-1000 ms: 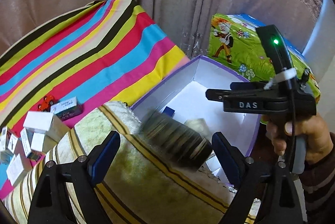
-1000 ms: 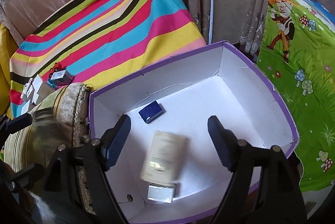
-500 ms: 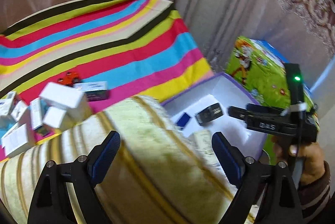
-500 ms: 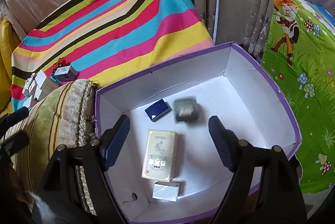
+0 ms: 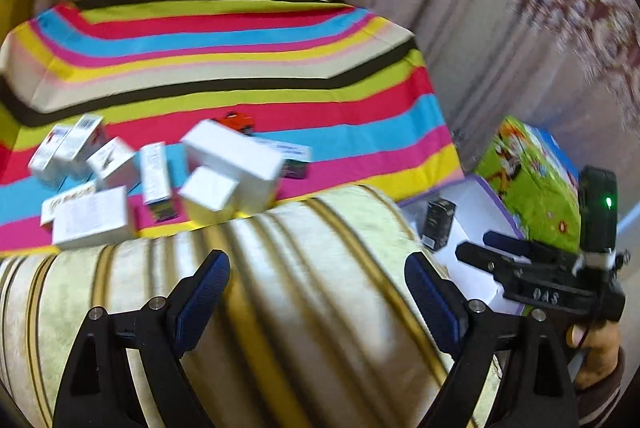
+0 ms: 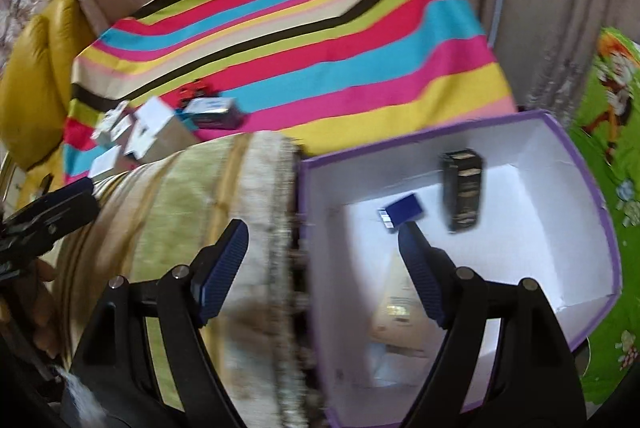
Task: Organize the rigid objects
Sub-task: 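Move both tools back from the storage box to the pile of boxes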
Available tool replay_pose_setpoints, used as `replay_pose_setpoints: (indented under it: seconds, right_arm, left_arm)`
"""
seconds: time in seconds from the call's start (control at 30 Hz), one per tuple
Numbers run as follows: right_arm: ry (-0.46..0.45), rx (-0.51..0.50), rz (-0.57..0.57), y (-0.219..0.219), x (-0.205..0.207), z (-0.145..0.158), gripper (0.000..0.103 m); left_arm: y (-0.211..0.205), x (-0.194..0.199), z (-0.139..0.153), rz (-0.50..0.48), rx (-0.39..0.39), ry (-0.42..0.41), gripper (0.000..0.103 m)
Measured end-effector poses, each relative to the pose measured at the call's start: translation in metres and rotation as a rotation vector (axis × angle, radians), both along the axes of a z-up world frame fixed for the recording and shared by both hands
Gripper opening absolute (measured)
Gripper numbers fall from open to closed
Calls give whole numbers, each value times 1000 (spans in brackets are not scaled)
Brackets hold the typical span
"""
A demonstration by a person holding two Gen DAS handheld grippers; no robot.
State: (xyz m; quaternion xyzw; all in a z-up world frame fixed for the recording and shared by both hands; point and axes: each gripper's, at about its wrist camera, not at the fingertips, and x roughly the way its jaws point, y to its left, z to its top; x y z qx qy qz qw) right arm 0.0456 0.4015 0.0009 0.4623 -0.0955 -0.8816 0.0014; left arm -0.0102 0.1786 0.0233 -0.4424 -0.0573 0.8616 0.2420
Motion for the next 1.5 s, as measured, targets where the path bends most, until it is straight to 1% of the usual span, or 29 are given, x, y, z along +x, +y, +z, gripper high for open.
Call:
replay_pose_setpoints:
  seconds: [0.1,0.23,0.33,0.57,0.77,0.93,1.03,1.17,1.5]
  right_arm:
    - [-6,3,56,-21,-3,1,81]
    - [-3,-21,109,-41,-7,1,81]
    - [-10,-22,122,-51,-10,1,83]
    - [-17,-9,175,-75,-20,-1,83]
    - [-23,16,213,-92,-32,-2,84]
    - [-38,12,227,-101,-44,-5,84]
    - [-39,23,235,-105,-47,-7,88]
    - [-32,33,248,-108,-52,-7,88]
    - [-21,72,253,-118,-73,-10,89]
  left_arm:
    - [-21,-2,-4,48,32,-19,90]
    - [-47,-3,-6,110,57,-21,90]
    - [-67,-3,-8,169,68,-22,90]
    - [-111,-4,-14,293,98,-32,90]
    - [-141,-5,-17,359,106,-38,90]
    - [-150,-9,-19,376,102,-44,90]
    - [-153,-10,-19,386,102,-46,90]
    - [-155,-12,-20,391,96,-50,90]
    - [-148,-28,-25,389,29,-71,90]
